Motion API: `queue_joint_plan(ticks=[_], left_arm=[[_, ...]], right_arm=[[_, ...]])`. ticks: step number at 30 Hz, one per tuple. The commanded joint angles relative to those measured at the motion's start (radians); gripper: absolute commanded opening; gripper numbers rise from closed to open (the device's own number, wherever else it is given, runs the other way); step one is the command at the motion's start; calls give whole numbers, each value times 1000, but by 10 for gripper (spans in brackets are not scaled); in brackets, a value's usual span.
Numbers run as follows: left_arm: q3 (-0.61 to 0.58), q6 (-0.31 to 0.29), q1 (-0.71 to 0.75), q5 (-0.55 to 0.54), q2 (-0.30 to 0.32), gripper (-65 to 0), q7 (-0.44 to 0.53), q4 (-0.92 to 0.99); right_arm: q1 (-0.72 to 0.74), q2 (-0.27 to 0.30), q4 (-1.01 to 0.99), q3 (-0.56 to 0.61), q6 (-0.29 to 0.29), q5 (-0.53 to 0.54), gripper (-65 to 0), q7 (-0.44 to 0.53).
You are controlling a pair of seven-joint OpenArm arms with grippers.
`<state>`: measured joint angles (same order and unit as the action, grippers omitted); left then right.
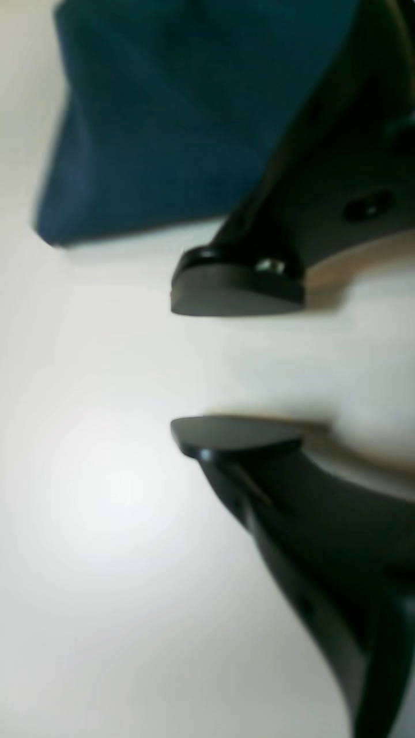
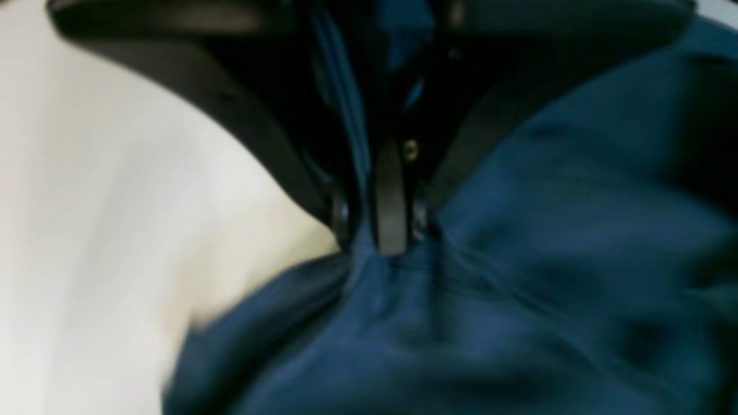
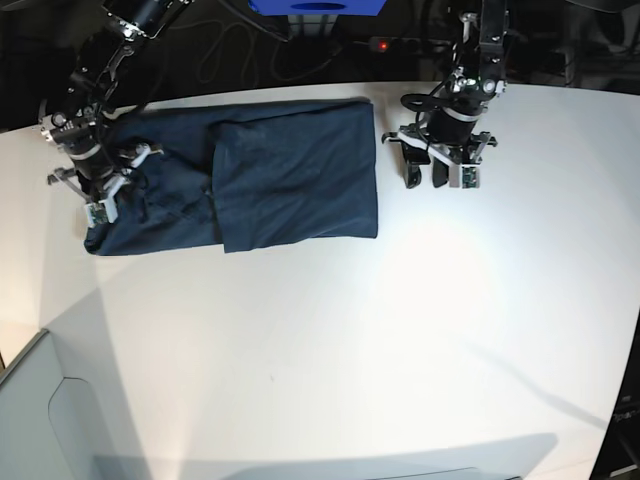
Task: Fold the T-shirt properly
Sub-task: 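Grasp the other strip end with the right gripper and fold it over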
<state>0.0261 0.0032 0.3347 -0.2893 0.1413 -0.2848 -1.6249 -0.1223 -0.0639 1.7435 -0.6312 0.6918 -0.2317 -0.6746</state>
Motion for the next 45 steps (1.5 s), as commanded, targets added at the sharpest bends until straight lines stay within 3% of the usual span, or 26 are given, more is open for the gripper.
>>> queue_joint_plan(ticks=[1,8,12,18,24,33,38,45], left_arm=[[-12,-4,-13,-8,4,-376,12,-5],[-38,-4,-13,-8,1,-376,14,7],[-38,-4,-13,-8,-1,-376,12,7],[-38,-4,-10,-8,-1,-376,11,7],[-38,-4,-6,-8,-1,-376,11,7],[-39,-4,-3,-8,-1,-376,11,7],[-39,-4,7,-8,-1,-376,11,7],[-39,-4,7,-8,-1,-376,11,7]], right_arm=[[-6,6,42,21,6,16,-649,17],[-83,-29,238,204,6,16,-649,17],[-127,-29,316,374,6,16,-649,17],[-135,-26,303,623,6,12,-650,13],[-106,-20,201,795,6,12,-649,19],[-44,-29,68,859,6,12,-649,20],[-44,-29,34,861,6,12,-649,91],[-40,-29,-37,911,6,12,-648,102]])
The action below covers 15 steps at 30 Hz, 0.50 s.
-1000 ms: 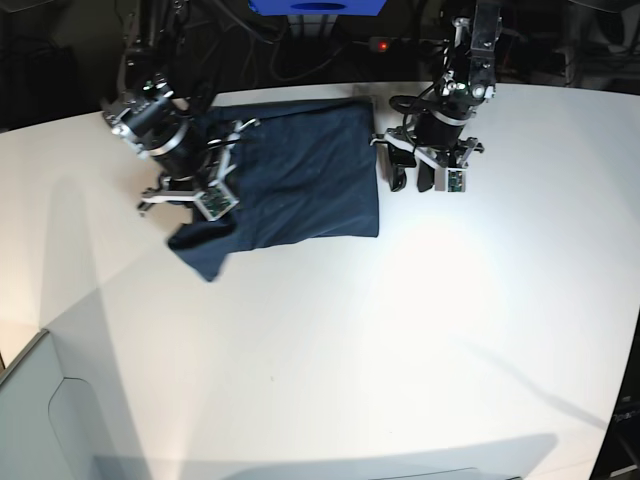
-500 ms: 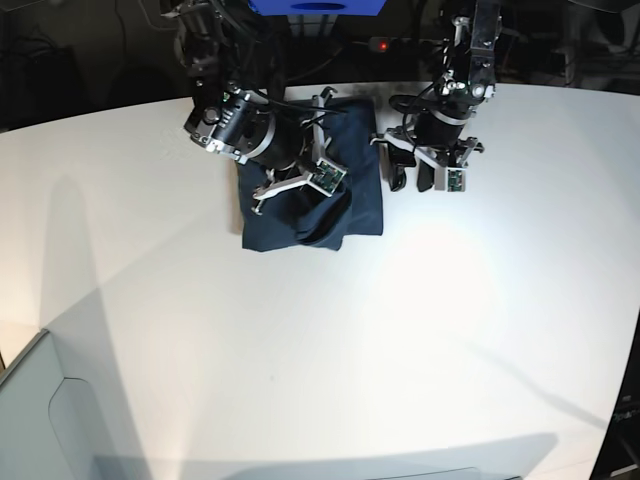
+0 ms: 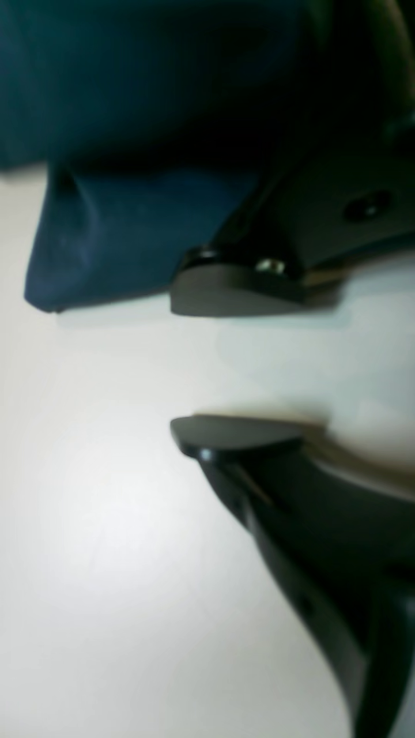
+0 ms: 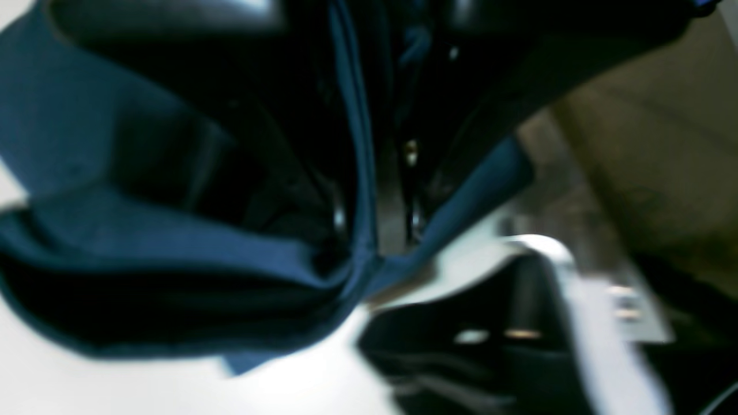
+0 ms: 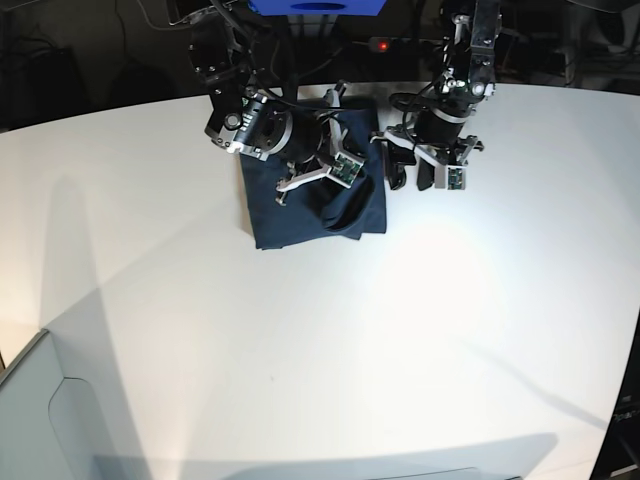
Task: Fold the T-shirt properly
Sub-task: 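Grasp the other strip end with the right gripper and fold it over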
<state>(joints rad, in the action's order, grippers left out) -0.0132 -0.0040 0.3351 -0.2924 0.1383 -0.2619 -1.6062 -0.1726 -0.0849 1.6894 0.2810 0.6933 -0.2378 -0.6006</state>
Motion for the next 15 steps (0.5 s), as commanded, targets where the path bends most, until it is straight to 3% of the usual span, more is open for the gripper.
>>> queue_joint_plan(ticks=[1,4,11,15], left_arm=[[0,3,6,-4,2,-376,-12,-12],[0,3,8,-4,2,-376,-12,-12],[5,3,9,-4,2,-376,-12,-15],[37,3,42,-6,21,-376,-10,-52]], right_arm=[[17,-8,11,-1,5,18,-648,28],[21,-5,11,-4,5,18,-608,23],[20,1,21,-7,5,18,-354,23],[-21,20,105,-7,5,18,-271,24]])
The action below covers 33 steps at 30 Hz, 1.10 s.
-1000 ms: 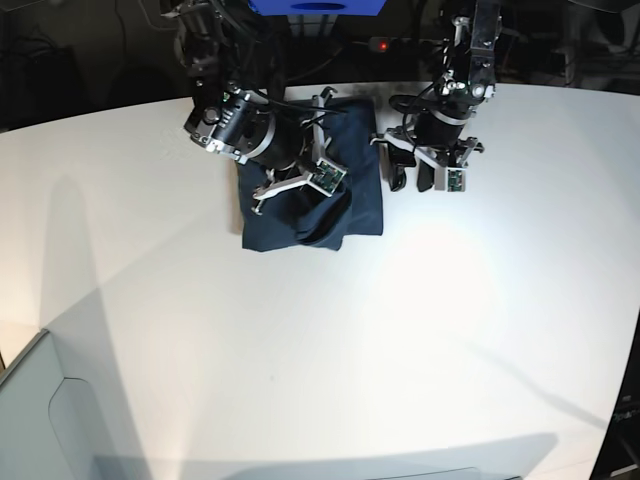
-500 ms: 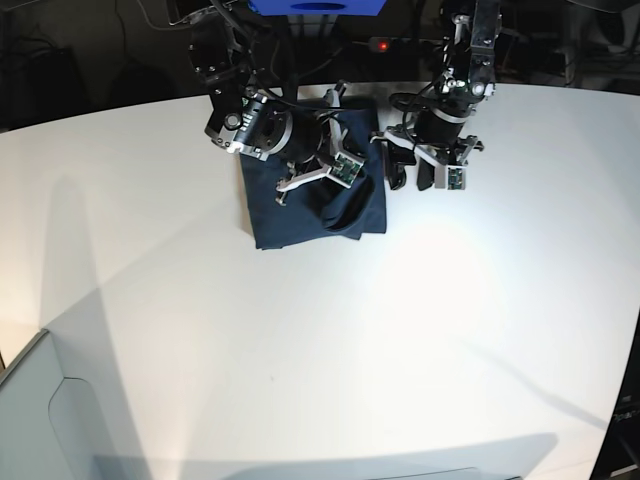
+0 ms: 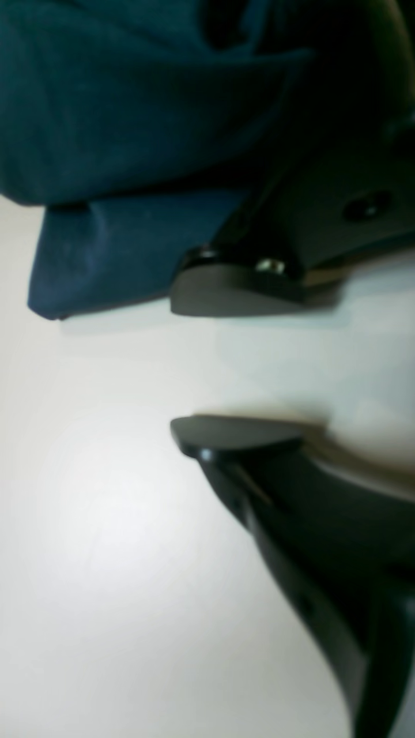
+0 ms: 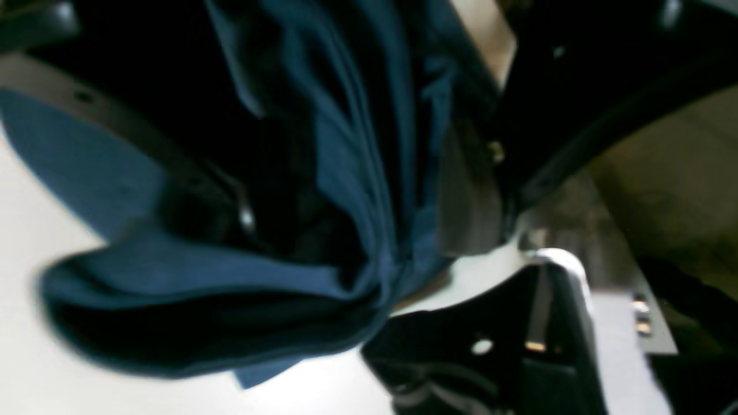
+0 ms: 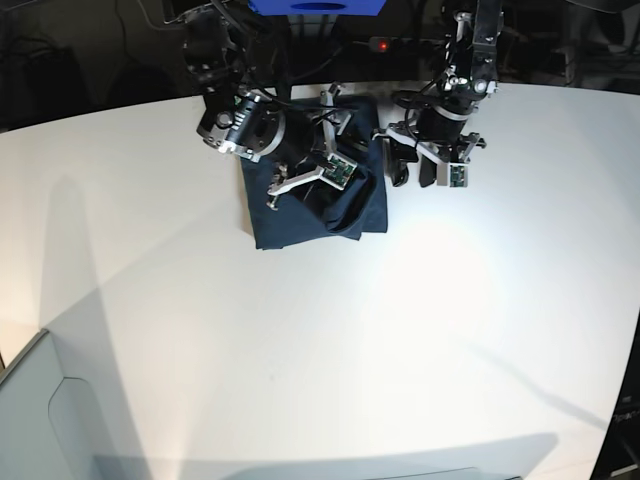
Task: Fold the T-shirt properly
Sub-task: 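Grasp the other strip end with the right gripper and fold it over, then release the fold and smooth the shirt edge with the right gripper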
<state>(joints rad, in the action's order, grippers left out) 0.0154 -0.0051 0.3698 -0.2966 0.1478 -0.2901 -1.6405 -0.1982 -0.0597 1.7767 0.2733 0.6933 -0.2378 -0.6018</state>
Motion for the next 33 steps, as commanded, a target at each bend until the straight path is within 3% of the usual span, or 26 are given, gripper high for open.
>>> queue_joint_plan(ticks=[1,6,11,14,18,24,33], left_arm=[[37,4,22,-2,14,-376,18,-39],[186,4,88,-2,14,-375,18,-128],[324,4,116,-2,6,-375,16,-203],[361,4,111,-2,6,-375,16,-214],[364,4,108,-2,6,-375,16,-211],[360,4,108,-2,-7,-375,16,-206],[366,4,108,-2,-9,-375,16,-206]], right_arm=[[-11,-2,58,-1,5,18,-260,27],[-42,33,179,-18,5,19,-258,19],[-47,30,193,-138,5,21,-266,18],[-45,30,190,-196,5,21,-377,23],[-31,30,185,-239,5,21,-650,18],[-43,34,127,-219,5,21,-650,18],[-102,45,90,-4,5,19,-649,29]])
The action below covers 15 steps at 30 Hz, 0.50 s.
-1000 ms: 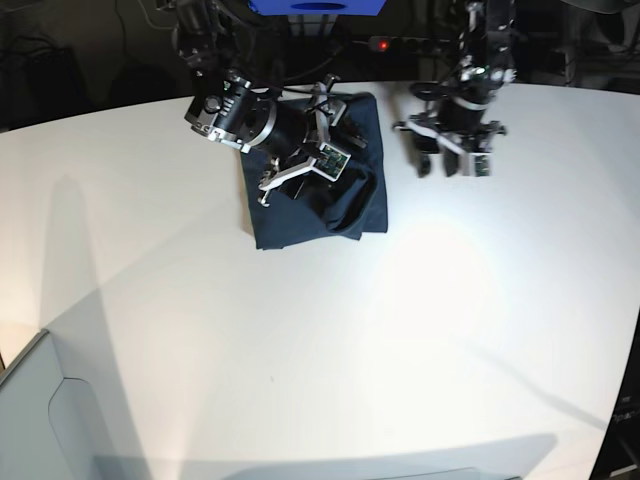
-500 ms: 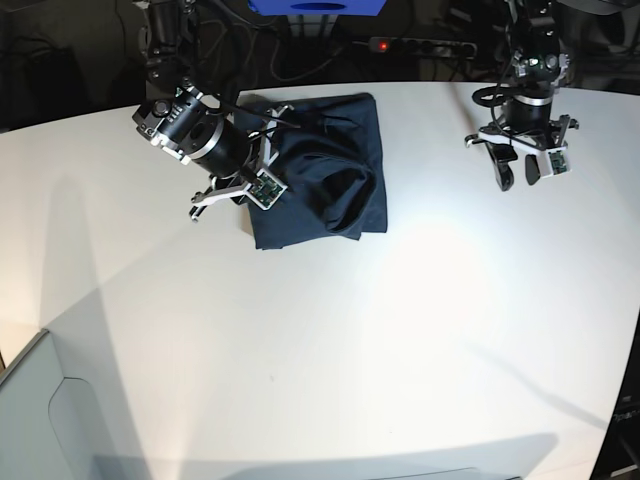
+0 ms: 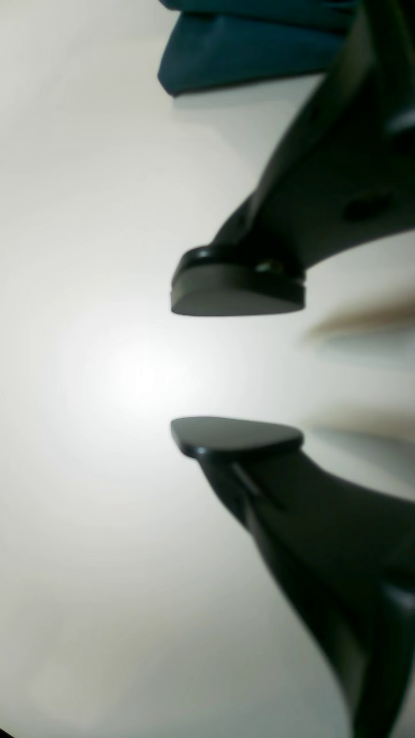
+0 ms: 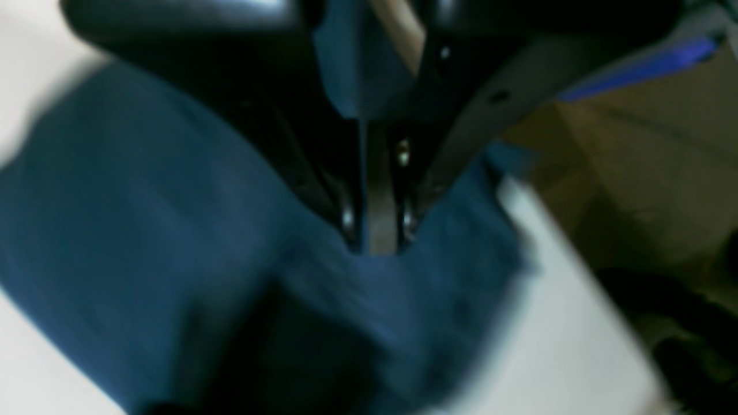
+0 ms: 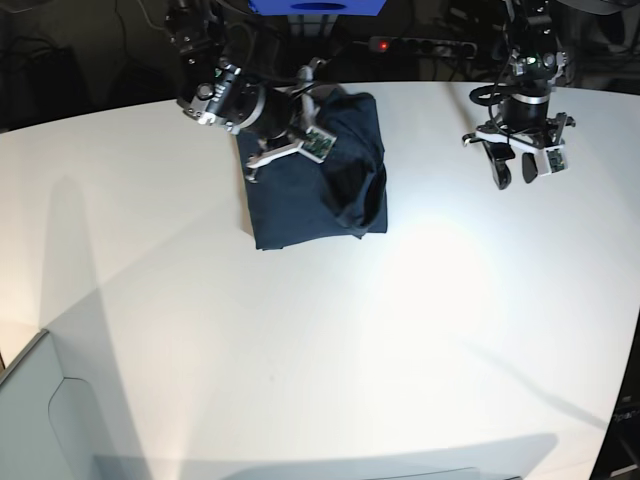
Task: Fold the T-shirt properly
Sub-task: 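Release the fold and smooth the shirt edge with the right gripper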
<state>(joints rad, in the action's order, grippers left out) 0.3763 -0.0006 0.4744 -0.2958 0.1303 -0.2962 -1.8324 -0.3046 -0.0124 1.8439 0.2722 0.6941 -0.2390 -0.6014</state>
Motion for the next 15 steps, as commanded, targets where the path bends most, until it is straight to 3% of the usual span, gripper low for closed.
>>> queue_joint_plan(ticks=[1,5,15], left_arm=[[5,0,4,-3,9,-375,22,-16],[6,0,4,-3,10,-374,22,-16],[33,0,13,-3,2,-373,22,-20]], right_arm=[[3,12,30,31,4,20,-649,28],[11,53,70,118,4,20,-649,22],[45,22,125,-77,4,20,-649,18]])
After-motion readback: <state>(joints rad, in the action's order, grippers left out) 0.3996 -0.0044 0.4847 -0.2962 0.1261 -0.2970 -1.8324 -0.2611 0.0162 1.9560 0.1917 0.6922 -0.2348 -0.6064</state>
